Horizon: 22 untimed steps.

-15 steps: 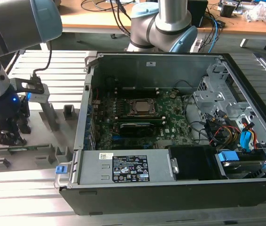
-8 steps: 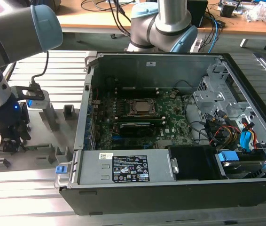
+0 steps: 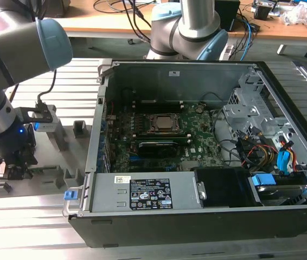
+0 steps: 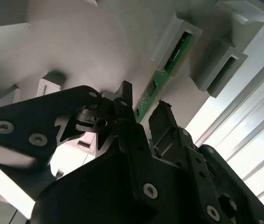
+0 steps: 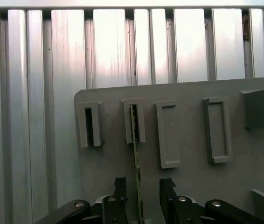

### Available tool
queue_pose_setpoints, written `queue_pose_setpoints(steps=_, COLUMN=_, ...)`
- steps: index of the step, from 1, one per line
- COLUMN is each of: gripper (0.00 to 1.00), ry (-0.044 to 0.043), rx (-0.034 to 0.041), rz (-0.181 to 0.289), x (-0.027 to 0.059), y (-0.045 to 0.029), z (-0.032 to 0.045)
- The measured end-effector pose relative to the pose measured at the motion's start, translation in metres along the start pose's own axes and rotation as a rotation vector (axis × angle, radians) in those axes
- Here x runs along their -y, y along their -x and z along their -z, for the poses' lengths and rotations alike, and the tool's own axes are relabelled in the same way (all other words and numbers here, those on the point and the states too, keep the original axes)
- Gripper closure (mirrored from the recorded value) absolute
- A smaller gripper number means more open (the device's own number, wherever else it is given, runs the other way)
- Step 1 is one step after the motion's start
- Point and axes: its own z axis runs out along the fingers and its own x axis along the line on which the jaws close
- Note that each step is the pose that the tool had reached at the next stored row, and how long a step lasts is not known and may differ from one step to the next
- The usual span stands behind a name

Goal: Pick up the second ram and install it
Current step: 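Pick up the second ram and move it above second insertion slot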

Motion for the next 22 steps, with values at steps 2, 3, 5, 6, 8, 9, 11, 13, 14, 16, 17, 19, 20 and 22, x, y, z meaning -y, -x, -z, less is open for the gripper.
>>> queue_pose_setpoints(steps=2, gripper=0.58, ry=0.0001, rx=0.0012, rz=0.000, x=0.0000, y=-0.0001, z=-0.0001)
queue_pose_setpoints(steps=3, gripper=0.58, ry=0.0001, rx=0.0014, rz=0.000, x=0.0000, y=-0.0001, z=0.0000)
queue_pose_setpoints(steps=5, gripper=0.73, ry=0.0001, rx=0.0017, rz=0.000, x=0.0000, y=-0.0001, z=0.0000)
queue_pose_setpoints(steps=6, gripper=0.78, ry=0.0002, rx=0.0020, rz=0.000, x=0.0000, y=-0.0001, z=0.0000)
queue_pose_setpoints(steps=8, gripper=0.86, ry=0.0001, rx=0.0023, rz=0.000, x=0.0000, y=-0.0001, z=0.0000)
queue_pose_setpoints(steps=9, gripper=0.86, ry=0.0001, rx=0.0025, rz=0.000, x=0.0000, y=-0.0001, z=0.0000)
queue_pose_setpoints(steps=11, gripper=0.86, ry=0.0001, rx=0.0031, rz=0.000, x=0.0000, y=-0.0001, z=-0.0001)
queue_pose_setpoints(steps=13, gripper=0.86, ry=0.0002, rx=0.0041, rz=0.000, x=0.0000, y=-0.0001, z=0.0000)
queue_pose_setpoints(steps=14, gripper=0.86, ry=0.0002, rx=0.0049, rz=0.000, x=0.0000, y=-0.0001, z=0.0000)
queue_pose_setpoints(steps=16, gripper=0.86, ry=0.0002, rx=0.0053, rz=0.000, x=0.0000, y=-0.0001, z=0.0000)
queue_pose_setpoints(steps=17, gripper=0.86, ry=0.0003, rx=0.0056, rz=0.000, x=0.0000, y=-0.0001, z=0.0000)
queue_pose_setpoints(steps=19, gripper=0.86, ry=0.0003, rx=0.0059, rz=0.000, x=0.0000, y=-0.0001, z=0.0000)
queue_pose_setpoints(steps=20, gripper=0.86, ry=0.0003, rx=0.0060, rz=0.000, x=0.0000, y=-0.0001, z=0.0000)
queue_pose_setpoints(steps=22, gripper=0.86, ry=0.0002, rx=0.0063, rz=0.000, x=0.0000, y=-0.0001, z=0.0000)
